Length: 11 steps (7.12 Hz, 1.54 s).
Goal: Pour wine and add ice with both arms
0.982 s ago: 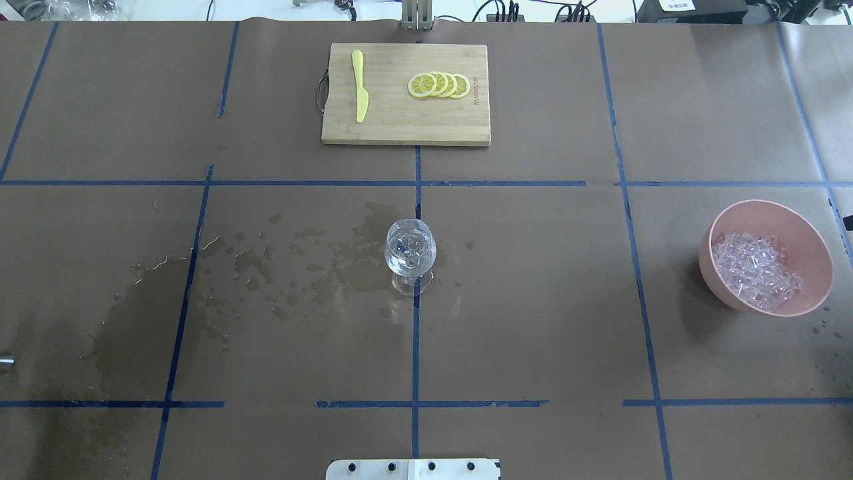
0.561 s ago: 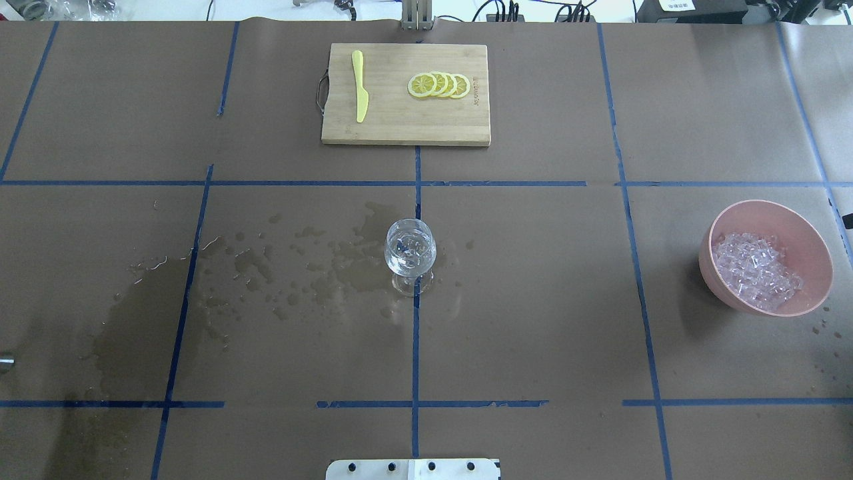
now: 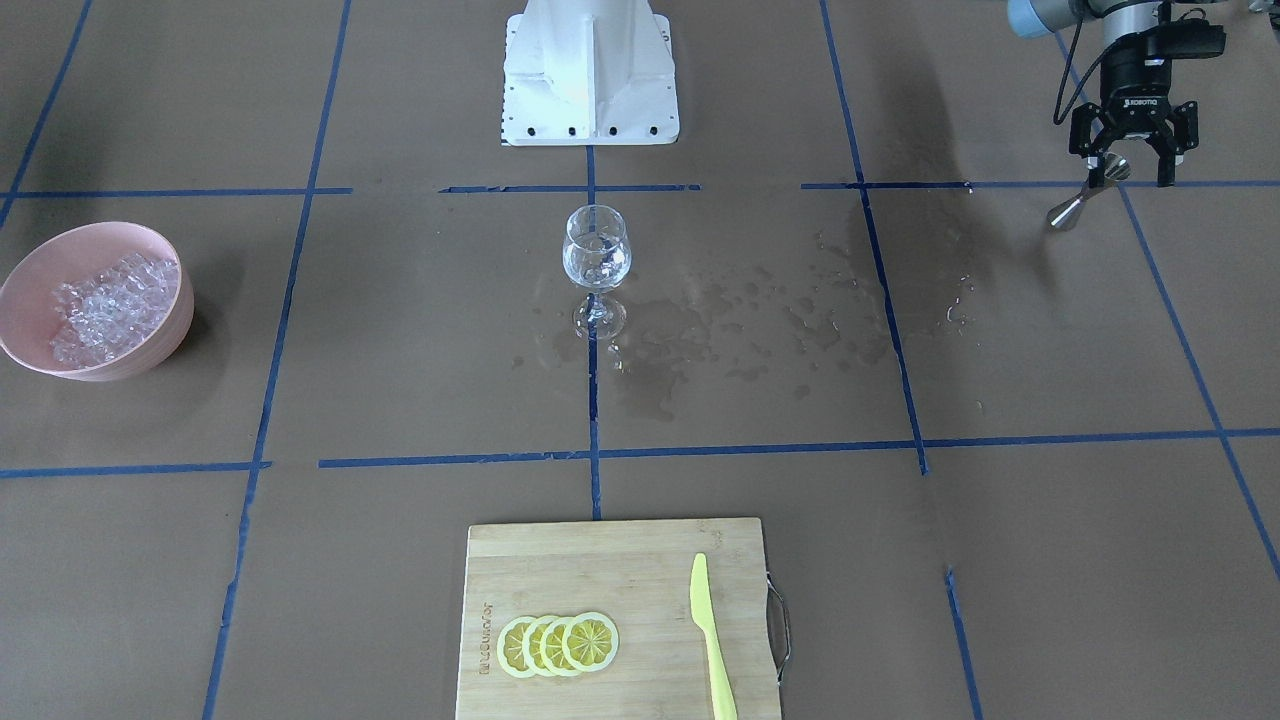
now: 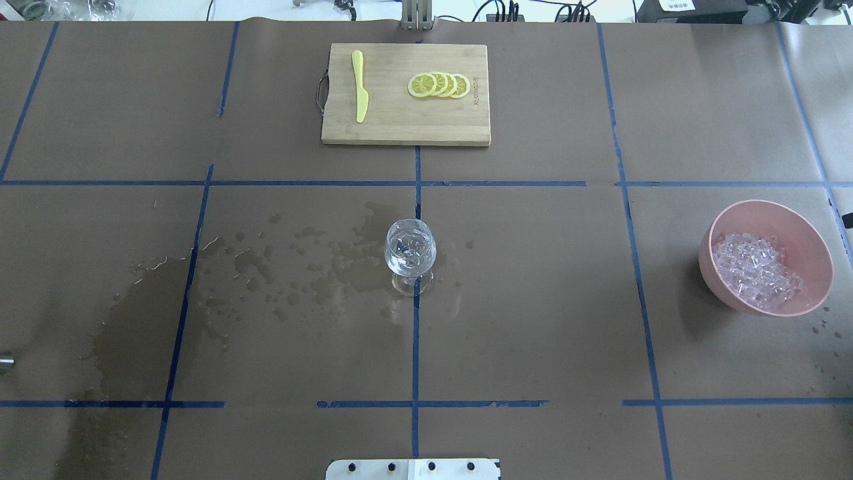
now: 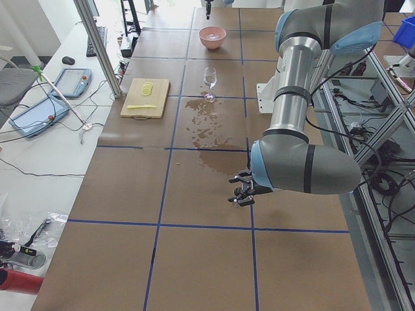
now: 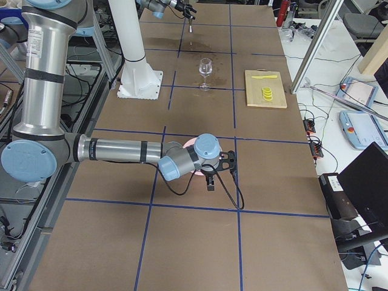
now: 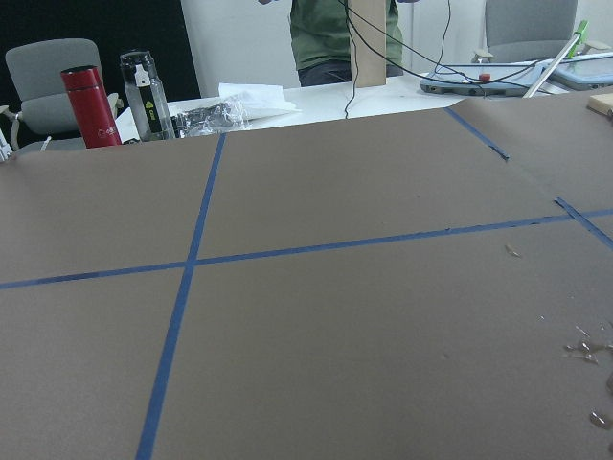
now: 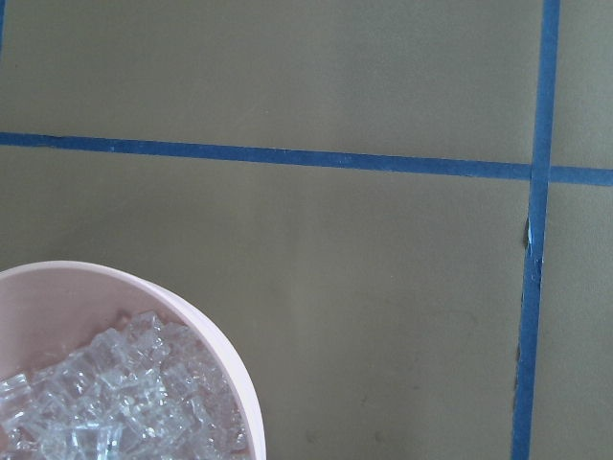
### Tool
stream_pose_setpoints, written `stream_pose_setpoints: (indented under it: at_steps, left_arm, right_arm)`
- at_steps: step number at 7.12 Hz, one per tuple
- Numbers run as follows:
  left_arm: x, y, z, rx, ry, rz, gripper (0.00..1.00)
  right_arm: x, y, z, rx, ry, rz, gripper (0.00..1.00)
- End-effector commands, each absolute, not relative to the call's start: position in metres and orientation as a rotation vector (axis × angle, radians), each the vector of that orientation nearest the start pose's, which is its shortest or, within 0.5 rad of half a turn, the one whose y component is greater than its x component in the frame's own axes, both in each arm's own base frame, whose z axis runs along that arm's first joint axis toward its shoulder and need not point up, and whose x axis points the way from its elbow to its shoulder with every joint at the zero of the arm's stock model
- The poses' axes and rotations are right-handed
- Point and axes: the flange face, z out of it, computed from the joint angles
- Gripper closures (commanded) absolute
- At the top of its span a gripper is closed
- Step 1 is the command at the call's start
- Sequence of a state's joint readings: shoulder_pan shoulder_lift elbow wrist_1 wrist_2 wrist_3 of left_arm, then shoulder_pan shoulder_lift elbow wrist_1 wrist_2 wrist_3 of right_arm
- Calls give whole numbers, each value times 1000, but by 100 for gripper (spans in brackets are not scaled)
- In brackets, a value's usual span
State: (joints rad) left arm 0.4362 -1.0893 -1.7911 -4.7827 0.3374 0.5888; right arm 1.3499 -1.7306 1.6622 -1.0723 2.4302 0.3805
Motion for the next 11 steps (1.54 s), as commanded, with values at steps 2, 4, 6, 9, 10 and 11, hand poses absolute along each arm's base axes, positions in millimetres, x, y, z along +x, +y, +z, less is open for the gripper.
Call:
stream_pose_setpoints:
  at_steps: [2,4,6,9,10,11]
  left_arm:
    - [173,-174,611,1064,719,-404,5]
    - [216,-160,565,1076,710,-425,5]
    - [244,-149,552,1057,733,-447,6]
    - [355,-158,364,1185,737,-583,6]
    - [361,-172,337,1210,716,-596,6]
    - [360,-189,319,1226,697,-638,6]
  right_arm:
    - [-40,-443,625,132,-928,-30,0]
    - [-40,-443,627,131,-926,-31,0]
    - [-41,-443,628,128,-926,-30,0]
    - [-41,-443,629,125,-925,-30,0]
    - [-41,-443,630,121,-924,-27,0]
    - [-41,-443,630,121,-924,-27,0]
